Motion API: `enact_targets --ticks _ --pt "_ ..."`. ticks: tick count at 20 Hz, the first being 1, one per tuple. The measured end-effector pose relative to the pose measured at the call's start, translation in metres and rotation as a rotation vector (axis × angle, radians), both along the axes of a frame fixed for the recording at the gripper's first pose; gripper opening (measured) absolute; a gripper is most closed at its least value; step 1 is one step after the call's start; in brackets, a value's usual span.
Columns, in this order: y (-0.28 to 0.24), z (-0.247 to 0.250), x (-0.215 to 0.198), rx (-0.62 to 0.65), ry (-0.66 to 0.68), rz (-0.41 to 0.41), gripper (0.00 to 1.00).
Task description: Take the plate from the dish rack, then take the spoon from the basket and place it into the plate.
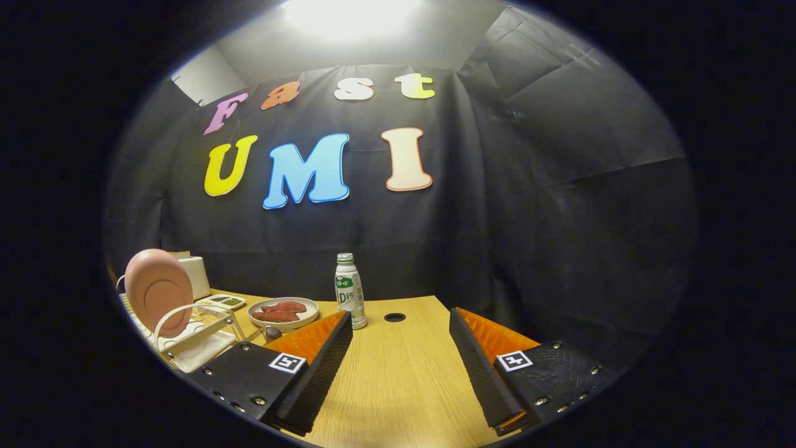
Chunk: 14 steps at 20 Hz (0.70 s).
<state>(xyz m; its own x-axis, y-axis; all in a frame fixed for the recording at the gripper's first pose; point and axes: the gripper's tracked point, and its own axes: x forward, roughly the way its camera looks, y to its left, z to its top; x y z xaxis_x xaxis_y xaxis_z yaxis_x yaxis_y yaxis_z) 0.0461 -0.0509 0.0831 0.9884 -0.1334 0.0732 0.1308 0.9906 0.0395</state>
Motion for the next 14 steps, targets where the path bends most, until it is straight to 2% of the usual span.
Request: enact_targets --ticks 4,7,10,14 --pt "0.002 0.03 -0.047 -0.041 0.024 -0.019 0.96" --pt "0.025 0.045 -0.08 -0.044 0.047 -0.009 0.96" --pt "0.063 0.062 -0.105 -0.042 0.047 0.031 0.96" --pt "0.131 0.076 -0.121 -0.015 0.081 0.132 0.96"
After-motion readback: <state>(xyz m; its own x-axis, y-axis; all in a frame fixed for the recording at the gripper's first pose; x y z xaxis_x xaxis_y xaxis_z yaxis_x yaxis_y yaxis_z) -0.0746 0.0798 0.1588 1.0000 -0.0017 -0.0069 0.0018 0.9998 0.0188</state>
